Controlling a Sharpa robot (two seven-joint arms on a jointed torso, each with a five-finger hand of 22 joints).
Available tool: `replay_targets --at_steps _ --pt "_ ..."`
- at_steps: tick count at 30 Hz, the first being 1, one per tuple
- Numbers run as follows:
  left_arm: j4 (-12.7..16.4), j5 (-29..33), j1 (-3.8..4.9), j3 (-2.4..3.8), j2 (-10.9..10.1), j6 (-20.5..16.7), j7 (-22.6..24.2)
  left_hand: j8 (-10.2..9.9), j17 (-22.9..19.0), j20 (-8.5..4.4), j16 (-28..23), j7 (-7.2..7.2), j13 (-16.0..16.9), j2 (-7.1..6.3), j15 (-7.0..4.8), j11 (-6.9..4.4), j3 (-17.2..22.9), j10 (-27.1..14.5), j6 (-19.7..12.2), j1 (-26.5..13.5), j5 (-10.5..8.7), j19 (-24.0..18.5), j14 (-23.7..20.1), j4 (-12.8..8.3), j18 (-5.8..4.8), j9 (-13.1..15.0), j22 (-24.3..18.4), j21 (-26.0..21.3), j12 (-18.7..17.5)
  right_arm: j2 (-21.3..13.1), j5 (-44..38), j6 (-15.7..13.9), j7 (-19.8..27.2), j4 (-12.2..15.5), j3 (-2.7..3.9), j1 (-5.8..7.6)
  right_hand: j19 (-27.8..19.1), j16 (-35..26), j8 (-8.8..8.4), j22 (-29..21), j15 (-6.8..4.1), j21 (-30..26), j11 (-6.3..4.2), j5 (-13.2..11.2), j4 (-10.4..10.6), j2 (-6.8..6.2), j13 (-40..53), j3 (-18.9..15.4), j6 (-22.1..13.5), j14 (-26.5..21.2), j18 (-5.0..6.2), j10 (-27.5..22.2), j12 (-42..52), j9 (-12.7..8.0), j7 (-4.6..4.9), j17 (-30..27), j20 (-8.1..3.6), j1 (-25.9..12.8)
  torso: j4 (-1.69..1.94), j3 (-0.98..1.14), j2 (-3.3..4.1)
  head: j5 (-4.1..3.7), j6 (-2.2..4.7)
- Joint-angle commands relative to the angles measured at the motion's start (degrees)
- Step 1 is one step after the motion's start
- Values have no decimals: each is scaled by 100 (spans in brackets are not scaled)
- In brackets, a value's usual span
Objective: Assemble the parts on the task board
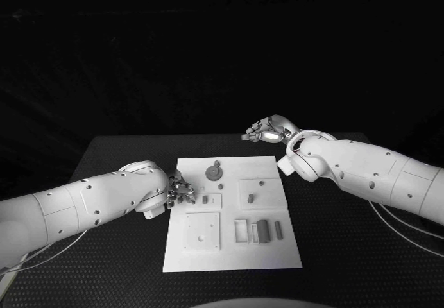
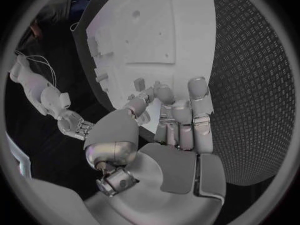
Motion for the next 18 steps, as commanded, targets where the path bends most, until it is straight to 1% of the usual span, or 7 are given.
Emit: replay_targets --at_steps 1,10,14,18 --pt "-7 -98 -72 -44 12 17 -46 -2 7 -26 13 62 6 72 -104 -10 77 45 365 30 4 7 67 46 4 -2 112 36 26 0 -7 60 34 5 3 0 -15 -38 16 9 8 -24 12 -8 21 71 -8 -19 -45 -49 -38 -45 30 -6 182 6 -2 5 4 0 -2 -5 -5" --pt "40 -105 -75 -43 -32 -23 13 -5 9 -27 14 61 7 80 -104 -11 87 49 368 44 4 9 70 31 5 4 113 40 26 -2 -7 63 38 -1 2 -3 -14 -38 17 12 8 -27 12 -8 22 73 -11 -20 -45 -49 -38 -45 32 -7 183 6 -2 4 2 -2 -1 -6 -8" --pt "51 -69 -75 -43 -44 -104 44 -10 13 -28 17 59 9 55 -105 -13 99 56 379 71 8 11 76 4 6 13 113 47 27 -2 -6 66 38 -5 2 -7 -13 -38 18 13 8 -29 12 -8 25 75 -13 -22 -45 -49 -38 -45 34 -8 183 6 -1 0 4 -2 -3 -7 -17" --pt "77 -69 -76 -43 -54 -96 62 -12 15 -28 18 58 9 50 -105 -13 104 58 383 81 13 11 77 -4 6 17 112 48 27 3 -4 71 38 -9 2 -12 -11 -38 19 15 9 -31 13 -8 30 79 -15 -23 -45 -49 -38 -45 35 -9 183 7 0 -5 5 -3 -1 -15 -20"
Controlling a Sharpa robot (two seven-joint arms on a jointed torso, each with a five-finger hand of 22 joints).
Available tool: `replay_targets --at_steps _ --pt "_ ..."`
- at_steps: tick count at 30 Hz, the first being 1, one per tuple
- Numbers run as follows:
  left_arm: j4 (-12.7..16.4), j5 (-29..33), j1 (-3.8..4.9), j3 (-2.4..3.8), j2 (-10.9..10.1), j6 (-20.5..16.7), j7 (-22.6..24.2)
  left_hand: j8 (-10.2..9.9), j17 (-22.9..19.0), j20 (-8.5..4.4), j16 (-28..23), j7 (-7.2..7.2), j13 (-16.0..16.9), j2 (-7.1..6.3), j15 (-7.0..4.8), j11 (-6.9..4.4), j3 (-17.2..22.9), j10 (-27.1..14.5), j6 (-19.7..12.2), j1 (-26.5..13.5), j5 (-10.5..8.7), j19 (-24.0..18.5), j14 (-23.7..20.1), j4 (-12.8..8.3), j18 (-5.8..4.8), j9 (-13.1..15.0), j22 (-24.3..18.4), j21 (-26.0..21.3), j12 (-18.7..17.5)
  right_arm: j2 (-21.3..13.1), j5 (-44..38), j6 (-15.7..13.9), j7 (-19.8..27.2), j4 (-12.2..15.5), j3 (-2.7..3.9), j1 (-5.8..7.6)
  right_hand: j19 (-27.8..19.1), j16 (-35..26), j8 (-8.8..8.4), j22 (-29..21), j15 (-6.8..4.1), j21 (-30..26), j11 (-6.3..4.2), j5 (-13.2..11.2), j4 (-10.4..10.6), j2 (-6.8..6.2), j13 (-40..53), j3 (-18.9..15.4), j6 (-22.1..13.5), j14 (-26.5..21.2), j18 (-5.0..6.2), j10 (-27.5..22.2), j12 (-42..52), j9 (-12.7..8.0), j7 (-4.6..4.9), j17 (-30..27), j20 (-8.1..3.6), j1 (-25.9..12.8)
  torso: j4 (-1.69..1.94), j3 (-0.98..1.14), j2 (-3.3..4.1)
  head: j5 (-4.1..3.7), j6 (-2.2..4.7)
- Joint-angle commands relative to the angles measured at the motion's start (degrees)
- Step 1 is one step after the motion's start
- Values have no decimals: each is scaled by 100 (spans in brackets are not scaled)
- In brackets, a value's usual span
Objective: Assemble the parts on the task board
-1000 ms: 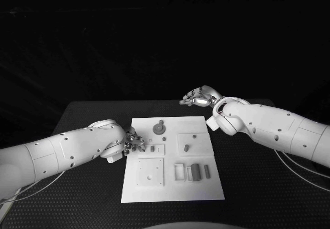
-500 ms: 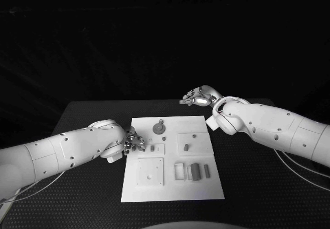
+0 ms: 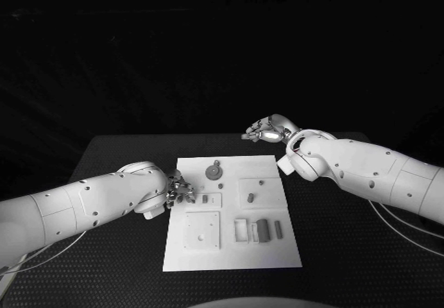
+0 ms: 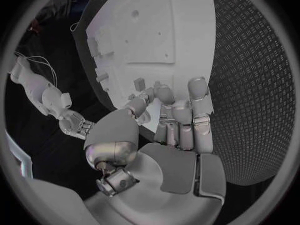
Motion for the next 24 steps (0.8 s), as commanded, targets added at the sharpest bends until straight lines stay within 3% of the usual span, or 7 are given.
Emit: replay_targets --at_steps 1,24 --pt "15 -28 -58 -37 0 18 -11 2 8 -29 18 61 5 49 -104 9 104 36 379 84 18 11 76 -4 6 7 108 26 27 5 -5 71 38 -1 2 -8 -11 -38 19 10 9 -32 12 -8 21 62 -11 -13 -45 -49 -38 -45 36 -10 183 8 0 11 0 -1 0 0 0" --pt "46 -60 -84 -36 -36 -23 15 -9 13 -25 20 61 7 56 -104 9 115 42 388 104 42 14 80 -13 4 14 107 31 25 -2 2 90 42 -6 2 -19 -12 -38 22 17 8 -42 12 -8 25 65 -20 -16 -46 -50 -38 -46 41 -14 182 9 0 6 0 3 0 10 -10"
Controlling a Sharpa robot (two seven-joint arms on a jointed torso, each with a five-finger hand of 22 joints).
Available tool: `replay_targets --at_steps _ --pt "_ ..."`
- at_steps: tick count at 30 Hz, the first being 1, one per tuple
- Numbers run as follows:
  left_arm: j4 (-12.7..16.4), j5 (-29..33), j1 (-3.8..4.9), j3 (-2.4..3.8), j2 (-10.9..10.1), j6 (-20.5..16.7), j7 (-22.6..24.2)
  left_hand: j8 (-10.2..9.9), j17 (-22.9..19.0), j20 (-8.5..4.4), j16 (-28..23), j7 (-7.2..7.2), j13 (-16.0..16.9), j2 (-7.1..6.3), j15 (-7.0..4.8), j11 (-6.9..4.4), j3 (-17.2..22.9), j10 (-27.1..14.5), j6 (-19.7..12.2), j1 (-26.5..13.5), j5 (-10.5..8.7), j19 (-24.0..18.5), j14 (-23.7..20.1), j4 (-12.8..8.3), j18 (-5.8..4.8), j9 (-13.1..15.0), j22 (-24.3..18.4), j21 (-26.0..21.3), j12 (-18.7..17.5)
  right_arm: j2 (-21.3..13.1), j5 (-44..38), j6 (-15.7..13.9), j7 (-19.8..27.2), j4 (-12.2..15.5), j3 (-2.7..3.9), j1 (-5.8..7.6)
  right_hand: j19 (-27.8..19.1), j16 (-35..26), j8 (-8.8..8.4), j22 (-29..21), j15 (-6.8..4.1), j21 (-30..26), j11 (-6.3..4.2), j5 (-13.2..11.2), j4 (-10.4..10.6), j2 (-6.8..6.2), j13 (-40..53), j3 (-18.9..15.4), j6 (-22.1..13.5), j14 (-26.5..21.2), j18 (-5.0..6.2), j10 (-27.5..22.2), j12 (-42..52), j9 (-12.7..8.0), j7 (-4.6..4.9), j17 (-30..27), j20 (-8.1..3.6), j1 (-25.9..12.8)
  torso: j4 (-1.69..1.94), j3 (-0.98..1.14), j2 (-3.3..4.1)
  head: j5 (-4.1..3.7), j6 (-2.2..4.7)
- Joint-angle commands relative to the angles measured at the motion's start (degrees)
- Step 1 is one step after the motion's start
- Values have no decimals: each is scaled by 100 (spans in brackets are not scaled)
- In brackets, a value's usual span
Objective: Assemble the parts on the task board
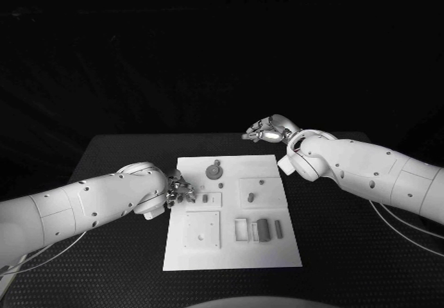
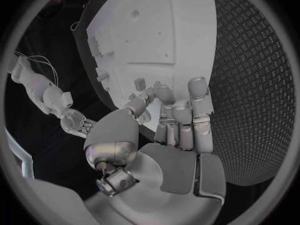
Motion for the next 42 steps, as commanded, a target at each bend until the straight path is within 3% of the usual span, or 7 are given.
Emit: replay_targets --at_steps 1,42 --pt "7 -119 -59 -38 3 58 -40 24 9 -26 21 65 8 58 -113 6 115 44 371 102 19 13 69 -13 4 -4 108 31 25 1 -3 73 40 6 2 -3 -12 -38 22 7 8 -19 12 -8 19 59 -9 -10 -46 -50 -37 -46 19 -9 183 5 0 12 2 3 0 -1 3" --pt "153 -171 -83 -36 -98 -437 120 12 13 -26 20 52 7 50 -127 -8 123 77 407 118 76 46 105 -7 6 17 102 48 23 4 -3 100 39 -6 2 -10 -14 -40 27 19 9 -36 12 -8 18 60 -25 -15 -48 -54 -37 -48 28 -15 182 7 1 11 -3 6 4 -4 2"
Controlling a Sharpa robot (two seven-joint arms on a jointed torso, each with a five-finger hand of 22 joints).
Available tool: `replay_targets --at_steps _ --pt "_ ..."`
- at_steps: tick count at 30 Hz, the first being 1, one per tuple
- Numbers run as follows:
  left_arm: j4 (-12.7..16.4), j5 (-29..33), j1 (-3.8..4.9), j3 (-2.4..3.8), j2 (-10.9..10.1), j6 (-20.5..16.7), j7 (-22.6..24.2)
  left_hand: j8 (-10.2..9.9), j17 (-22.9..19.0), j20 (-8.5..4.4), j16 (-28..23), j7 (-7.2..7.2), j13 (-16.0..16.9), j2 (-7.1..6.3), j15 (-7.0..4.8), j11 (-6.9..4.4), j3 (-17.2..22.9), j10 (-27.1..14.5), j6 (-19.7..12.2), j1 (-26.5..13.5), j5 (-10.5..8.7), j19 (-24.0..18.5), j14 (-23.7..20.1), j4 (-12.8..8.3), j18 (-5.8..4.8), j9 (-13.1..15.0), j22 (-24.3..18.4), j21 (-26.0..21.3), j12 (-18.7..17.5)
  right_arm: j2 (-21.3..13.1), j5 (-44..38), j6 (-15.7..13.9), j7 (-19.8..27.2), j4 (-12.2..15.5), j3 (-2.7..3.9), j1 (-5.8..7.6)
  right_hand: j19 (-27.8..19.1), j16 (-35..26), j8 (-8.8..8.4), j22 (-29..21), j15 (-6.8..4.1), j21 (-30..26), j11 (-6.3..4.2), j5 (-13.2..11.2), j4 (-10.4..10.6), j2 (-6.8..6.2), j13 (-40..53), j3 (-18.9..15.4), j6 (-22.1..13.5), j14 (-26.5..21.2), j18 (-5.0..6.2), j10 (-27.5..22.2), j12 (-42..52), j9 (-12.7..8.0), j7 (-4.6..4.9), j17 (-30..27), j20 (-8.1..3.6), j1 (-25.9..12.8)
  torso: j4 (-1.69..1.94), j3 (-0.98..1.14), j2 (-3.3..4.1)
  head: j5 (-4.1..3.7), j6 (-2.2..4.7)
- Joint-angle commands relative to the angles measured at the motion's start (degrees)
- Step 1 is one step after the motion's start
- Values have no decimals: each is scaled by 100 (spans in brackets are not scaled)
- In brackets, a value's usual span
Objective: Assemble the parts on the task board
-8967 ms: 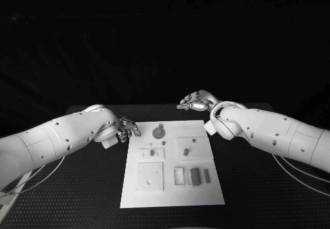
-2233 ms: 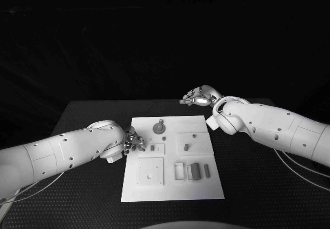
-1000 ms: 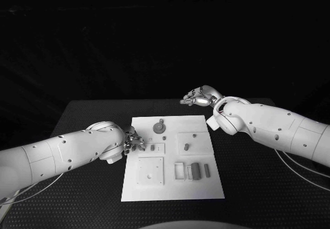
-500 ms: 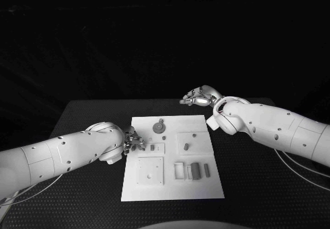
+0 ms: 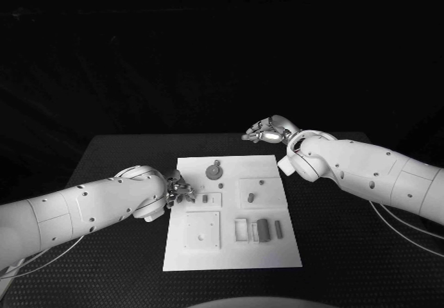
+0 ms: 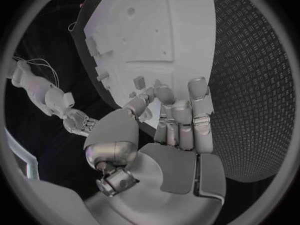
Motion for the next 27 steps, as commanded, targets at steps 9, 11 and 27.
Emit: replay_targets --at_steps 9,11,27 --pt "15 54 -30 -18 1 -9 -14 30 9 -24 19 56 4 63 -117 -18 124 48 376 105 50 11 87 -6 8 12 103 28 21 1 -8 78 36 4 2 -5 -13 -17 28 12 -9 -39 12 -8 20 62 -13 -16 -48 -36 -37 -48 30 -7 182 9 2 8 -2 3 0 -1 -10" --pt "8 54 -31 -19 4 7 -17 30 9 -24 19 56 4 63 -117 -19 124 48 377 105 51 11 88 -6 8 12 103 28 21 2 -8 80 36 4 2 -5 -13 -18 29 13 -9 -40 12 -8 20 62 -14 -16 -48 -36 -37 -48 31 -7 182 9 2 9 -2 3 1 -1 -9" --pt "-49 54 -46 -19 28 60 -12 0 5 -22 1 61 0 11 -116 -14 106 51 363 84 16 7 90 11 8 19 96 23 8 1 7 144 37 8 1 -5 -15 -19 30 18 -9 -47 12 -8 20 66 -20 -18 -50 -38 -37 -50 34 -10 182 10 3 8 0 0 1 5 -16"
